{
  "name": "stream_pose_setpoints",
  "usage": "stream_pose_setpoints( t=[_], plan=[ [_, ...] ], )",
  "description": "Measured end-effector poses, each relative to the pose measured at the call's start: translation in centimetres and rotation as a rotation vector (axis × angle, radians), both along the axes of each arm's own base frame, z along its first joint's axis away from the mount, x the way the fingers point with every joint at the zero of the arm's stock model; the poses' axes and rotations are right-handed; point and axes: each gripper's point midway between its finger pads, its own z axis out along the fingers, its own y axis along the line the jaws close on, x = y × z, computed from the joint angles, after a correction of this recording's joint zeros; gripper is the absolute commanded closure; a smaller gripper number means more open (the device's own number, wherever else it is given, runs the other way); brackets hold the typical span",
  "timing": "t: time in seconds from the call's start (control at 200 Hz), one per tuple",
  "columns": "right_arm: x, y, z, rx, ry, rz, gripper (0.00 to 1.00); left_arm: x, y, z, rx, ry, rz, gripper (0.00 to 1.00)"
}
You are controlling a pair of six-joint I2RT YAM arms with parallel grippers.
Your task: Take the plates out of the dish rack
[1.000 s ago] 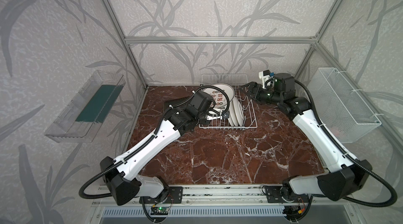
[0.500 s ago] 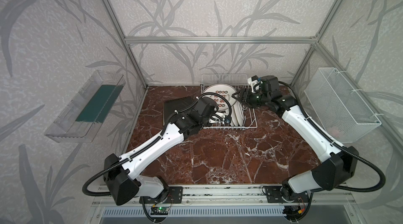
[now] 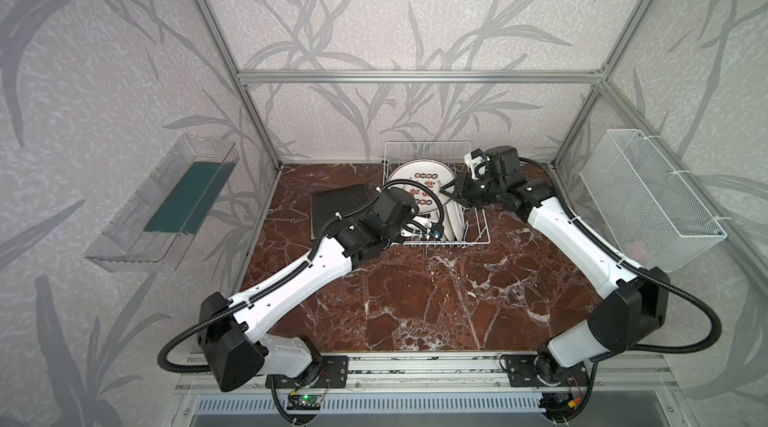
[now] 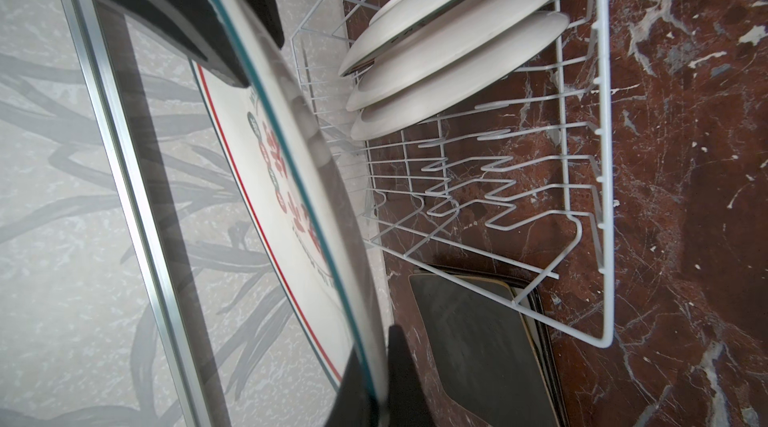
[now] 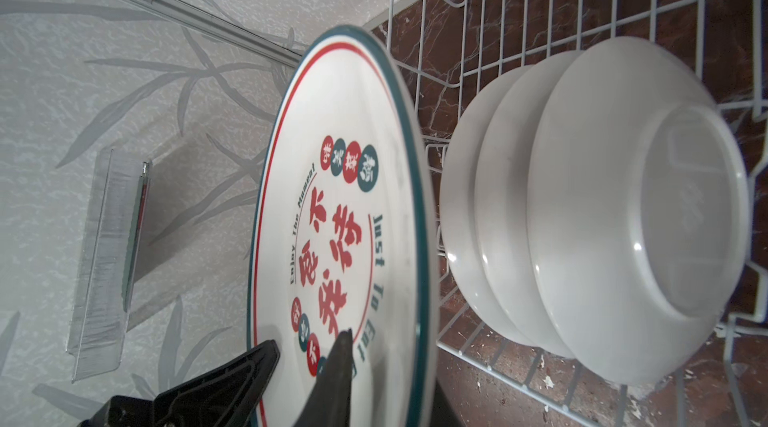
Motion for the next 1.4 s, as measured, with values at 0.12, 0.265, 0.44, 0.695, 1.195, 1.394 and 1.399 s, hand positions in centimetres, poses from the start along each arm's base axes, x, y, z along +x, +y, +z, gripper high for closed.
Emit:
stream_pose_setpoints(
  t=[0.12, 0.265, 0.44, 0.695, 1.195, 1.394, 1.399],
  plan=[
    [0.3, -0.2, 0.0, 0.029, 0.032, -0.032, 0.99, -0.1, -0.4, 0.1, -0.004, -0.012, -0.005, 1.0],
    [0.5, -0.3, 0.2, 0.043, 0.041, -0.045, 1.0, -0.1, -0.5, 0.3, -0.007, -0.02, -0.001, 1.0],
    [0.6, -0.2, 0.4, 0.06, 0.048, -0.054, 1.0, -0.1, -0.5, 0.3, -0.011, -0.021, 0.006, 1.0],
    [0.8, -0.2, 0.7, 0.087, 0.048, -0.06, 1.0, 0.0, -0.5, 0.5, -0.018, -0.029, 0.016, 0.74],
    [1.3, -4.5, 2.3, 0.15, -0.059, -0.107, 1.0, -0.5, 0.1, 3.7, -0.338, 0.041, 0.161, 0.01],
    [-0.4, -6.7, 4.6, 0.166, -0.149, -0.106, 1.0, -2.1, 3.3, 8.9, -0.728, 0.15, 0.244, 0.01],
    [-0.5, -6.7, 4.6, 0.165, -0.152, -0.104, 1.0, -2.1, 3.5, 9.1, -0.745, 0.155, 0.247, 0.01]
  ],
)
